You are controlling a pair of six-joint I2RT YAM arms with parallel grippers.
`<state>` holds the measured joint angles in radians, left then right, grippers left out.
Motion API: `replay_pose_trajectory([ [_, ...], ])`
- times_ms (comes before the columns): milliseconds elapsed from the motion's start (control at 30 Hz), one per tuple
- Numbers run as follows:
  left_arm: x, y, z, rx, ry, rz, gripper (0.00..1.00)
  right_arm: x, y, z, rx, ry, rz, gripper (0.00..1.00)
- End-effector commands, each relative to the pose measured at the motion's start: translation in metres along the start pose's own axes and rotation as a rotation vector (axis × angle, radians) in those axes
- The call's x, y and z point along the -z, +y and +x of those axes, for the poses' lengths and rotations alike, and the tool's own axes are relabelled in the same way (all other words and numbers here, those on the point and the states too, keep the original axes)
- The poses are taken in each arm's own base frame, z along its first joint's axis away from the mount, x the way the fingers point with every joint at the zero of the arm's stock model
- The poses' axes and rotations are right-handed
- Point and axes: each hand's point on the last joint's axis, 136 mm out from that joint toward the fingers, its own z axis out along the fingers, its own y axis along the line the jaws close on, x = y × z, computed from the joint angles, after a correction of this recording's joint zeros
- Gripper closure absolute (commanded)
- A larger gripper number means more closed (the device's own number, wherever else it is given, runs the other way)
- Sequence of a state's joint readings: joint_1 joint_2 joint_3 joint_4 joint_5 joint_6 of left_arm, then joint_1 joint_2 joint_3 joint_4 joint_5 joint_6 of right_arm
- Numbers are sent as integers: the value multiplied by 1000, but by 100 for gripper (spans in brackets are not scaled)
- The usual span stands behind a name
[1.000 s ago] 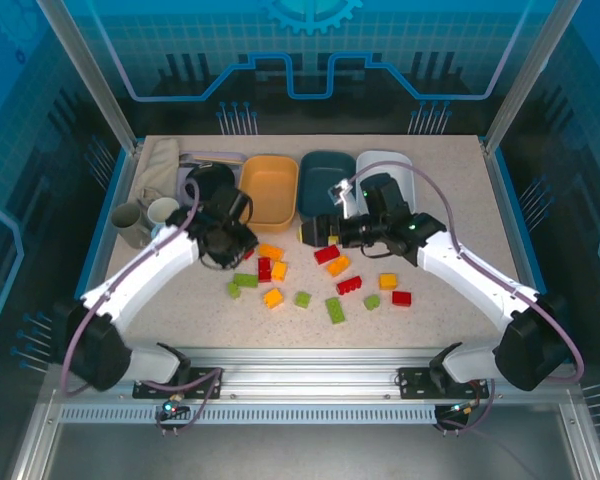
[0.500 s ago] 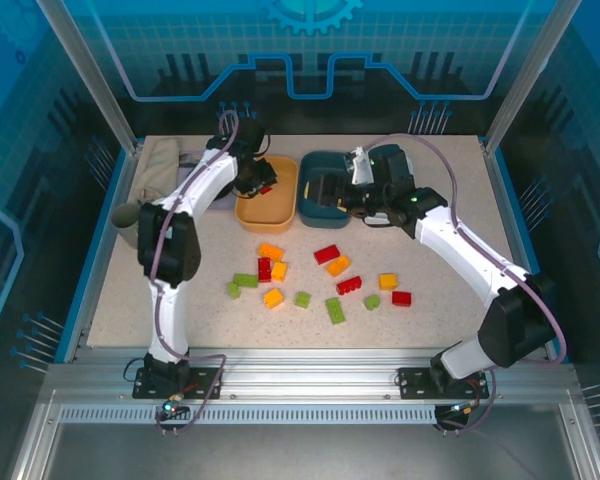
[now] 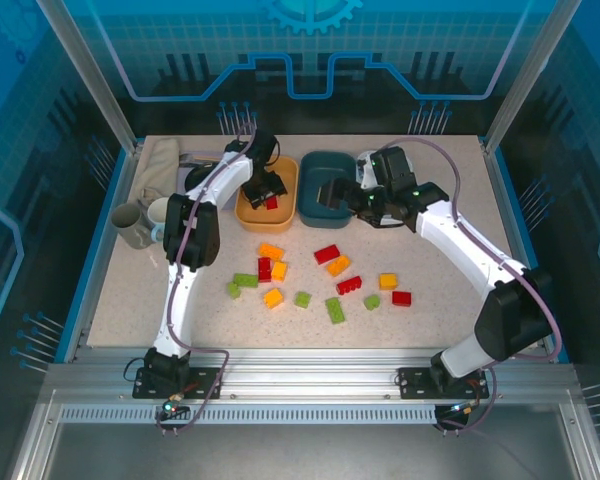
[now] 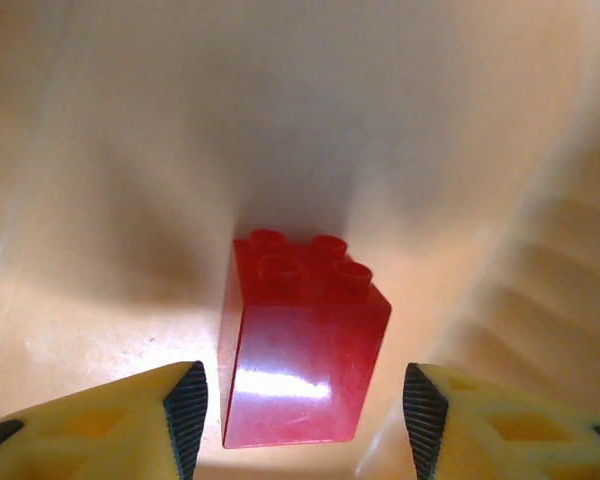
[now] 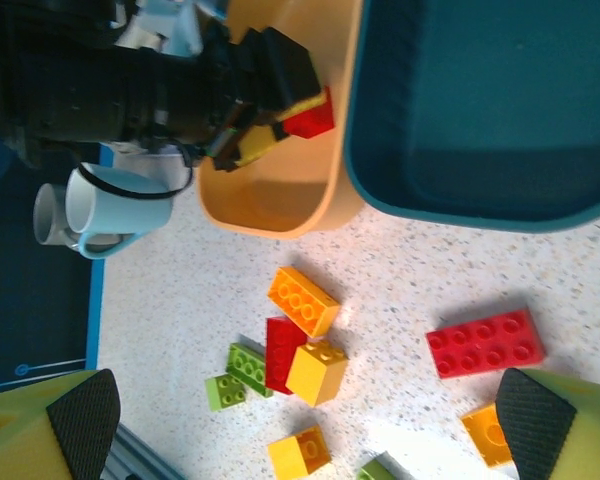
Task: Sort the legos into containers by color
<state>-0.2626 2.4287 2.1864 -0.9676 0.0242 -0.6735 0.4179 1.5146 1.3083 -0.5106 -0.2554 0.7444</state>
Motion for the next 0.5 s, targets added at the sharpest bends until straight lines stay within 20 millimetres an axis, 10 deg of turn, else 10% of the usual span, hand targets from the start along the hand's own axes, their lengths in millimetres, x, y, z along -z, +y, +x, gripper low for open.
replay_pose_trajectory([
  [0,33,-10,-8,-21,-25,44,36,17,-20,8,-16,-8,99,1],
  [233,120,-37,-5,-51,-145,171,26,55,-67,37,-112,-29,330,9],
  [467,180,-58,85,-227,-147,359,19,65,-130,84,-41,141,498,7],
])
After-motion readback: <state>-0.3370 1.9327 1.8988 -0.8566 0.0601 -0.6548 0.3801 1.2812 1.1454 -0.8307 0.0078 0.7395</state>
